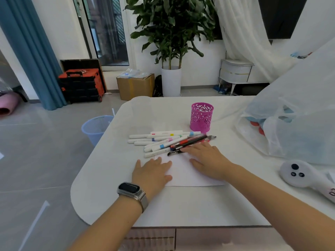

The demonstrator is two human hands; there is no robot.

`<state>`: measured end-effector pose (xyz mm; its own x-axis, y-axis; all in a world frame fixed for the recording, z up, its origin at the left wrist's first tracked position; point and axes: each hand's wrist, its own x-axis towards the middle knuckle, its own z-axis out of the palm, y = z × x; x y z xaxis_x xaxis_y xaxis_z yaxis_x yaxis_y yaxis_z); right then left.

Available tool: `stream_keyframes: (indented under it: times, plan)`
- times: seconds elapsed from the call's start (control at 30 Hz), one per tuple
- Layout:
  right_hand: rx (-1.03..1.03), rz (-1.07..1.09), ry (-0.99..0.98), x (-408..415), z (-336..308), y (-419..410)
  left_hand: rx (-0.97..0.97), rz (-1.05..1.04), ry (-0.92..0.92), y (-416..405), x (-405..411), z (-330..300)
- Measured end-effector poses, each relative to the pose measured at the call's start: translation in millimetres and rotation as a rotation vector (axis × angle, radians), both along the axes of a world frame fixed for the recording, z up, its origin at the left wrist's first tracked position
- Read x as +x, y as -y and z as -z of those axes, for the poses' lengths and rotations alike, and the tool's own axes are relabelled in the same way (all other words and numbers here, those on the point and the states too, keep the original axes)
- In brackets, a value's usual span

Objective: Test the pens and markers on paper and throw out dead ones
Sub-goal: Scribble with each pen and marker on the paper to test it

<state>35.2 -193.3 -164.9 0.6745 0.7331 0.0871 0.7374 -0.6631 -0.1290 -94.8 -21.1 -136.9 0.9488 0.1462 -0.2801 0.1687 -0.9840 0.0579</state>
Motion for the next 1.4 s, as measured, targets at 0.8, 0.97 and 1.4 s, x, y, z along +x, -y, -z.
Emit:
stream_keyframes:
  times: [0.8, 0.97, 1.4]
  plan:
    - [0.122, 0.074, 0.173, 27.3, 11.1, -9.2, -0.465, -0.097, 0.149, -6.2, 9.2, 4.3]
    - [0.046, 0.061, 0.337, 18.0, 3.8, -9.3, -0.270, 0.004, 0.218, -12.7, 3.8, 11.9]
    - [0.644, 0.070, -0.494, -41.0, -69.3, 5.2, -0.303, 0.100, 0.688, 0.8, 3.1, 0.1]
